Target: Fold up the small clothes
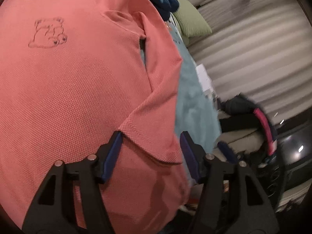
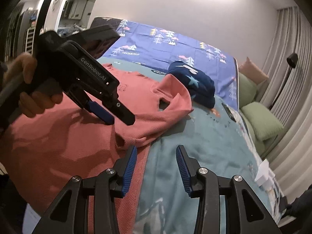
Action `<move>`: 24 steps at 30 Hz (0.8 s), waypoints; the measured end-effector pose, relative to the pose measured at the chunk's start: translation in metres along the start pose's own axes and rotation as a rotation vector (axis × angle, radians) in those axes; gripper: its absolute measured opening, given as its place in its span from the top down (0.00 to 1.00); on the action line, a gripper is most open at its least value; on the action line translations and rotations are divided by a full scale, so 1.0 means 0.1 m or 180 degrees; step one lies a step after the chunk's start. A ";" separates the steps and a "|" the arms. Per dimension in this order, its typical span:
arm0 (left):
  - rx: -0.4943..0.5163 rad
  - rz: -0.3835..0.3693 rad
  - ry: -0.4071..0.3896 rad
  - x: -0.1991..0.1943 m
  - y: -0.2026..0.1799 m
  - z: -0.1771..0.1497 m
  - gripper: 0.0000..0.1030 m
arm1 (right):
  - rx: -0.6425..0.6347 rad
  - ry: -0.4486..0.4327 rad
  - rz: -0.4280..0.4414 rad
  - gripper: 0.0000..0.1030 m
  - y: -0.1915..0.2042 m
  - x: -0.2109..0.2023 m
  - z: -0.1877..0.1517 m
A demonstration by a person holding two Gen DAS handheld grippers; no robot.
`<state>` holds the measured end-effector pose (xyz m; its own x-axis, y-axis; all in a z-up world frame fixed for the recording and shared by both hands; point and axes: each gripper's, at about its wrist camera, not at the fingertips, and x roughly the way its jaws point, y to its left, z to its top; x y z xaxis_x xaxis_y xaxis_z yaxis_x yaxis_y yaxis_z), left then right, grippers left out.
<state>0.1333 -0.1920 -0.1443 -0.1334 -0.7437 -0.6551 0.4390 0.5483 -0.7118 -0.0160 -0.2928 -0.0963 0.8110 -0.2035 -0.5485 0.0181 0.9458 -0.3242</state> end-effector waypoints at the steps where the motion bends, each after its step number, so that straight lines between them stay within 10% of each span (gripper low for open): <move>1: -0.0141 -0.0062 -0.0002 -0.01 0.04 0.01 0.37 | 0.0021 -0.0015 -0.0007 0.57 -0.02 -0.02 0.01; 6: -0.0851 -0.0536 0.0063 -0.05 0.31 -0.05 0.37 | 0.0145 -0.0095 0.0034 0.49 -0.09 -0.08 -0.01; 18: -0.1414 -0.0855 -0.0077 0.12 0.31 0.09 0.37 | 0.0177 -0.0115 0.0092 0.46 -0.05 -0.06 0.02; 22: -0.1101 -0.0648 -0.0087 0.18 0.20 0.10 0.83 | 0.0178 -0.0097 0.0091 0.46 -0.05 -0.05 0.01; 24: -0.1081 -0.0622 -0.0082 0.24 0.18 0.07 0.88 | 0.0173 -0.0086 0.0105 0.46 -0.04 -0.05 0.01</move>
<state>0.1439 -0.2028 -0.1714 -0.1610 -0.8536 -0.4954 0.0879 0.4875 -0.8687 -0.0193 -0.2955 -0.0920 0.8272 -0.1656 -0.5370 0.0222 0.9644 -0.2634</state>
